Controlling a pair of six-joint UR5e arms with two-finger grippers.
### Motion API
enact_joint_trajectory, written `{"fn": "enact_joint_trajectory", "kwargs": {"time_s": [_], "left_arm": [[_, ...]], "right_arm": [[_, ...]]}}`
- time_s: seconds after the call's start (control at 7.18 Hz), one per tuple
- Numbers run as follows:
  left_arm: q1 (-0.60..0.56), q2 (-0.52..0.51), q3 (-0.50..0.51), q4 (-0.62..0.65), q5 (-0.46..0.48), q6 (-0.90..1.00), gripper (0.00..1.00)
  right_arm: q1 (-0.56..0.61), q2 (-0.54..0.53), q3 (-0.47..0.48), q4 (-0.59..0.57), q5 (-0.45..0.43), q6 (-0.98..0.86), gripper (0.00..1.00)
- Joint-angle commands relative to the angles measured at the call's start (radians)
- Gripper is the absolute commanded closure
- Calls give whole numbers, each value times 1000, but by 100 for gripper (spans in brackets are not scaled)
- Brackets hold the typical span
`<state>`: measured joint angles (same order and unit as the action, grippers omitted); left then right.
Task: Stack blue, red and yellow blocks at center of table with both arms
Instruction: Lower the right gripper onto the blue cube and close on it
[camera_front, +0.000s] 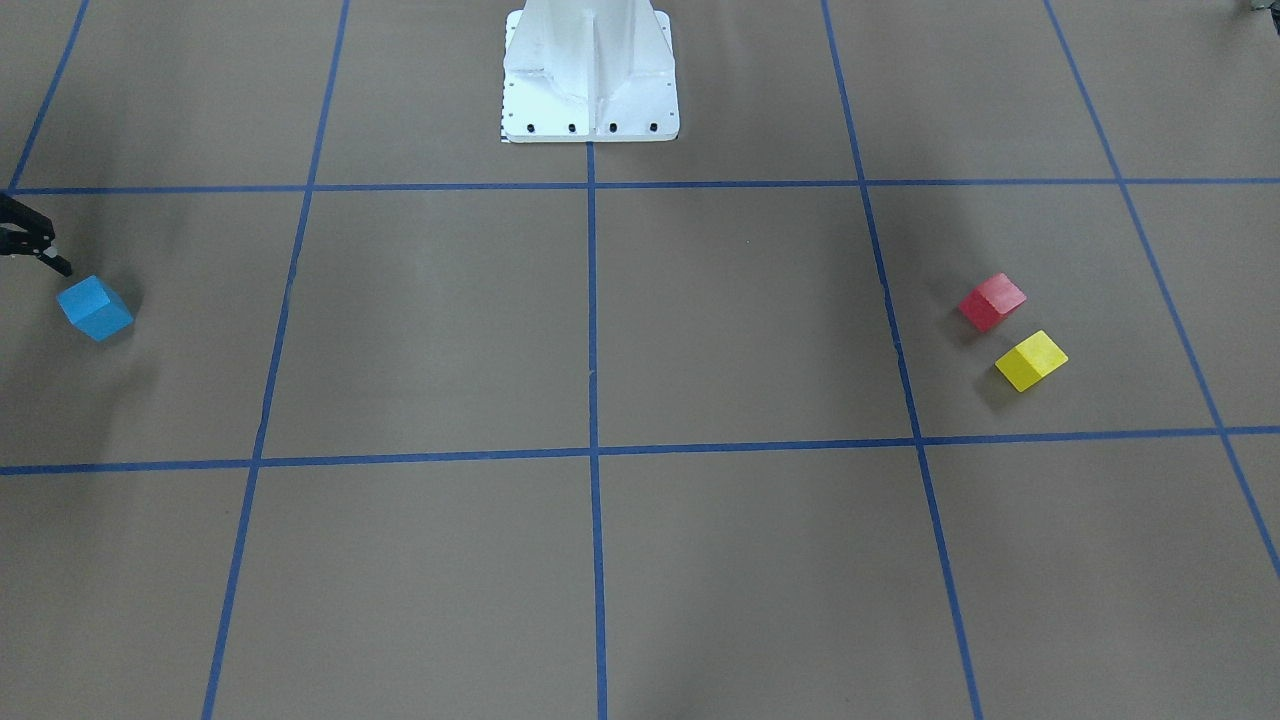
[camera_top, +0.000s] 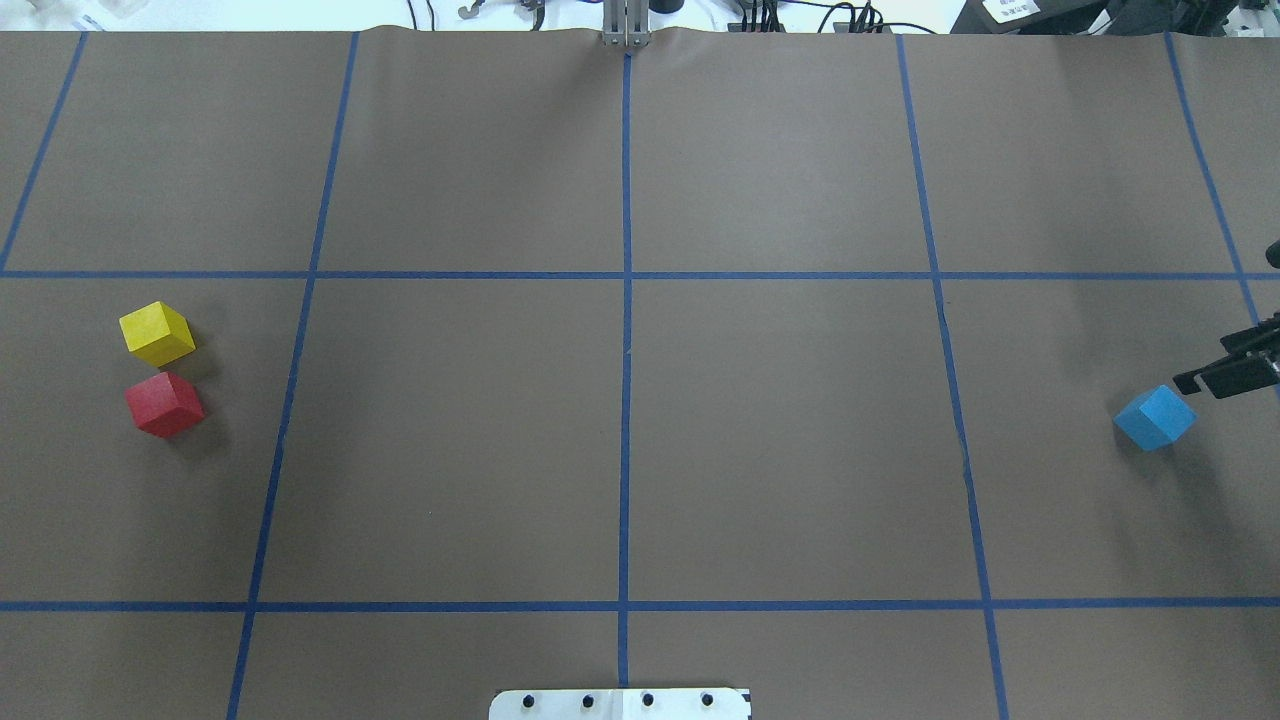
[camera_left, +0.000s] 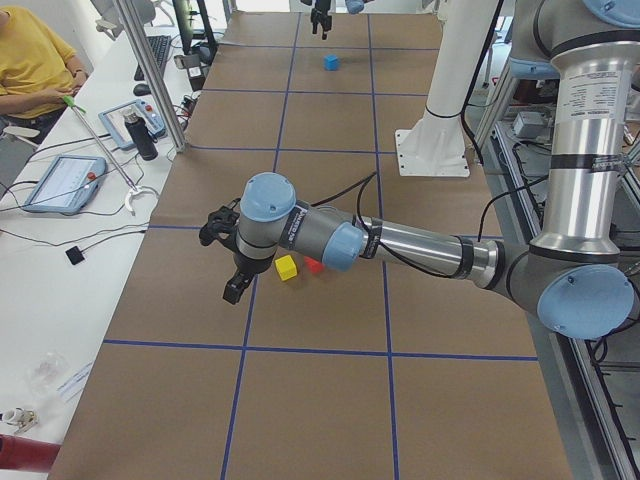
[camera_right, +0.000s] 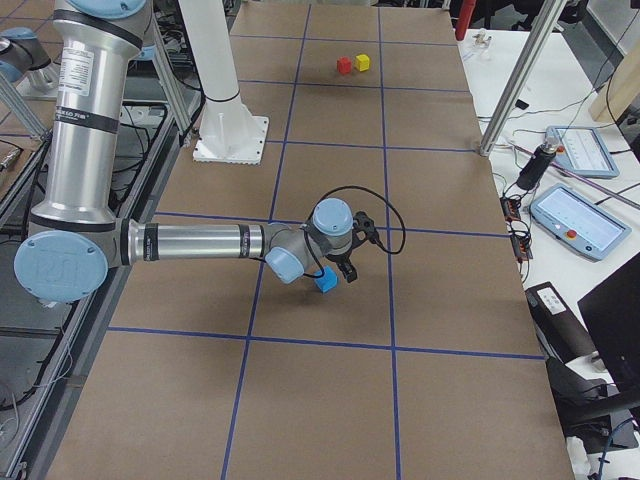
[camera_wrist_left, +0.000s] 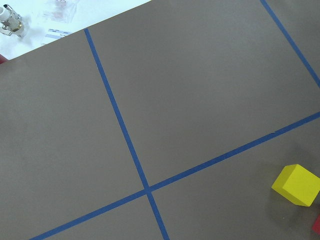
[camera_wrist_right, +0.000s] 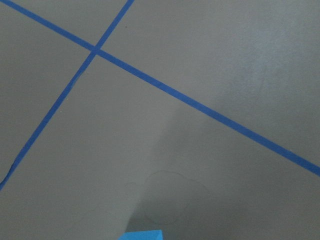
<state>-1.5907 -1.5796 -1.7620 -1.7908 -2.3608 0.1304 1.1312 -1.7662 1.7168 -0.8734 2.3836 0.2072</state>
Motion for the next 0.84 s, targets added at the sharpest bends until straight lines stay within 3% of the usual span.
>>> {"fn": "enact_joint_trajectory", "kwargs": {"time_s": [0.0, 0.7], "left_arm": [[0, 0, -1, -7, 0, 0, 0], [0, 1, 1, -19, 0, 0, 0]], "right_arm": [[-63, -22, -11, 7, -23, 36, 0], [-148, -12, -81, 7, -75, 43, 0]]}}
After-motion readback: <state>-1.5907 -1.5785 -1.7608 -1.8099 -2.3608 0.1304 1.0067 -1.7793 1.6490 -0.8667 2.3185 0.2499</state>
